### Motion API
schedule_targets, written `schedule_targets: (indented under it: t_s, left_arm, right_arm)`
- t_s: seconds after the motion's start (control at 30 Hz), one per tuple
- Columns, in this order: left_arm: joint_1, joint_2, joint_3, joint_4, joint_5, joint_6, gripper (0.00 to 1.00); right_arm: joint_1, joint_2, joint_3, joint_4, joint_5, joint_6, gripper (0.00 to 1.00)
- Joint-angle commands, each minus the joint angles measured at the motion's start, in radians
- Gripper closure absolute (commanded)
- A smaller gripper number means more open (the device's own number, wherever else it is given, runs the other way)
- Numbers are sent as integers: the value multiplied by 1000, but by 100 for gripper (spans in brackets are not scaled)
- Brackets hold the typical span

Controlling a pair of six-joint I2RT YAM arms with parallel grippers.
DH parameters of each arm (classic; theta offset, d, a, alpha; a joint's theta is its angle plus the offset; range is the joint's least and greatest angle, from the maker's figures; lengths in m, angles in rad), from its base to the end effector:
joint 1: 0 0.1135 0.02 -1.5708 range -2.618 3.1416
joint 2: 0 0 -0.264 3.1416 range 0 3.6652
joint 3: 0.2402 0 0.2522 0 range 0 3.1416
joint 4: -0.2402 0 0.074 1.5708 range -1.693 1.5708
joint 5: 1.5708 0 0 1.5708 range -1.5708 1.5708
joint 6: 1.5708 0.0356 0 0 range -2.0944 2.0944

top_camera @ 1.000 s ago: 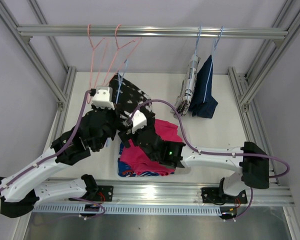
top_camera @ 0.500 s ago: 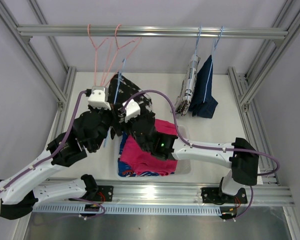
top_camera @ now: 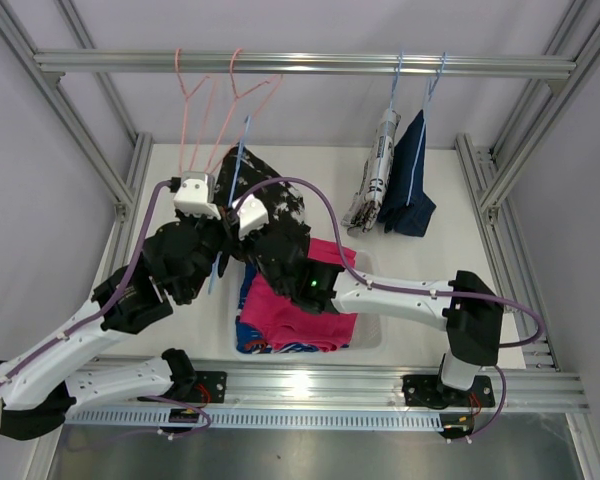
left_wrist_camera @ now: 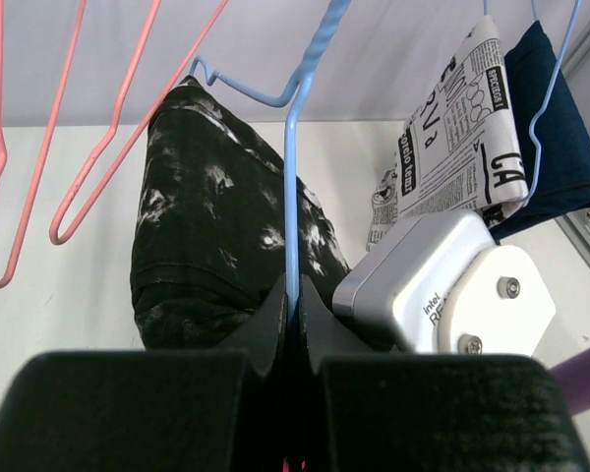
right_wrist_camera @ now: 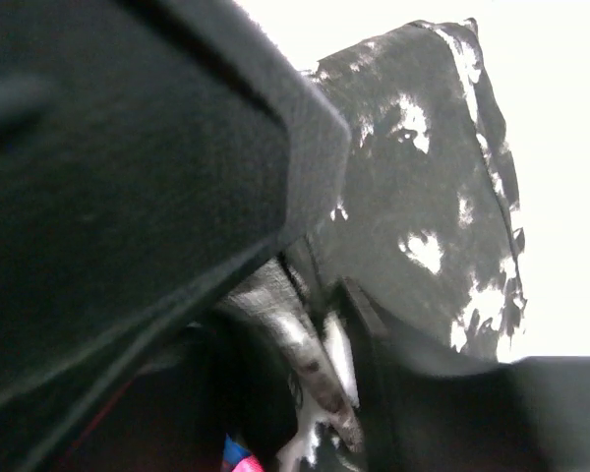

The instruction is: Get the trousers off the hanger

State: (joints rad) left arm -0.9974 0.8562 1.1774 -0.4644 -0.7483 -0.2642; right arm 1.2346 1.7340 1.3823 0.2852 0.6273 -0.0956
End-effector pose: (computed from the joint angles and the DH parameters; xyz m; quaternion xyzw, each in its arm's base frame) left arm 0.1069 -0.1209 0.4329 0.0288 0.7426 -0.1363 0.6551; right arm 0.1570 0.3859 0.3391 -0.2628 0.6766 0.1607 0.6688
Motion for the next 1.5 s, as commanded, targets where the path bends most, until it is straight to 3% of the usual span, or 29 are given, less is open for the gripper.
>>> schedule_targets:
  t_s: [0.0, 0.1, 0.13, 0.2, 0.43, 0.7, 0.93, 1.47]
  left_arm:
    - [-7, -5, 1, 56, 79, -15, 100]
    - [-7, -3, 1, 56, 72, -9, 100]
    - [-7, -3, -2, 58, 67, -7, 99]
    - [-7, -2, -4, 61, 63, -6, 100]
    - [9, -14, -44, 124, -5, 49, 99]
    - [60, 32, -33, 87, 92, -18, 100]
    - [63, 26, -41, 99, 73, -9, 100]
    - [63, 50, -61, 128, 63, 40, 100]
  right_arm:
    - [-21, -13, 64, 108, -5, -15, 59]
    - [-32, -25, 60, 101, -15, -3, 79]
    - [-34, -34, 60, 98, -17, -1, 90]
    - [-34, -43, 60, 95, -18, 0, 100]
    - [-27, -139, 64, 40, -29, 11, 100]
    - [-17, -299, 119, -49, 11, -7, 100]
    - [-12, -333, 260, -167, 9, 4, 100]
    - [2, -491, 331, -282, 66, -90, 100]
